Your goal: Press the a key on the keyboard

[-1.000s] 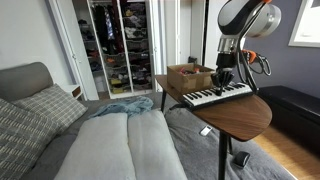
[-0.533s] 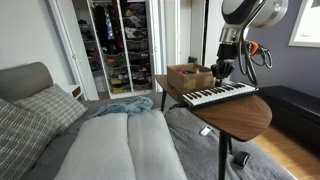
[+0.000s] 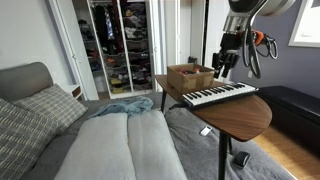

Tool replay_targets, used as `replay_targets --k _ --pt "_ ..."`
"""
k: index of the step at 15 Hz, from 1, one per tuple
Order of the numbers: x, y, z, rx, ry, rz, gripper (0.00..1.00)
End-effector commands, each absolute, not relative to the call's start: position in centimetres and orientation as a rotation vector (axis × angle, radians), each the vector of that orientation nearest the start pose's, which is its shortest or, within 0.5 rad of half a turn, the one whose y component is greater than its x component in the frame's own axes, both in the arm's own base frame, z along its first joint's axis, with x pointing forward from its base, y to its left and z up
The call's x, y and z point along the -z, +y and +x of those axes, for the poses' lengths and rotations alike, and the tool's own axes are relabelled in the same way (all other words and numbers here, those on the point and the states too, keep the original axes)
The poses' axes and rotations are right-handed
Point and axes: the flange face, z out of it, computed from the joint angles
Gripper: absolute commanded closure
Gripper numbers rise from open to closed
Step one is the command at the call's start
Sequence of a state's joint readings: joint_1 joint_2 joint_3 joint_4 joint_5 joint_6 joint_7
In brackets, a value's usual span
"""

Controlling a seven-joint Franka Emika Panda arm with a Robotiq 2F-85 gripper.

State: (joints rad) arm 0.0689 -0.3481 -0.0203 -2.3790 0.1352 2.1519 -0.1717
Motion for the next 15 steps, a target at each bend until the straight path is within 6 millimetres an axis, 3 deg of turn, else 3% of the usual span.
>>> replay_targets --k 1,4,11,12,15 --pt "-48.8 2.7 44.0 0.205 -0.205 -3.037 0.12" --pt "-50.0 2.7 43.5 0.213 -0.205 -3.048 0.0" --pt "-52.3 2.8 42.5 0.241 -0.198 -3.096 0.0" --pt "-51.3 2.8 43.2 0.233 -0.229 -3.059 0.0" --pt "-51.6 2.8 43.0 0.248 -0.221 -3.07 0.0"
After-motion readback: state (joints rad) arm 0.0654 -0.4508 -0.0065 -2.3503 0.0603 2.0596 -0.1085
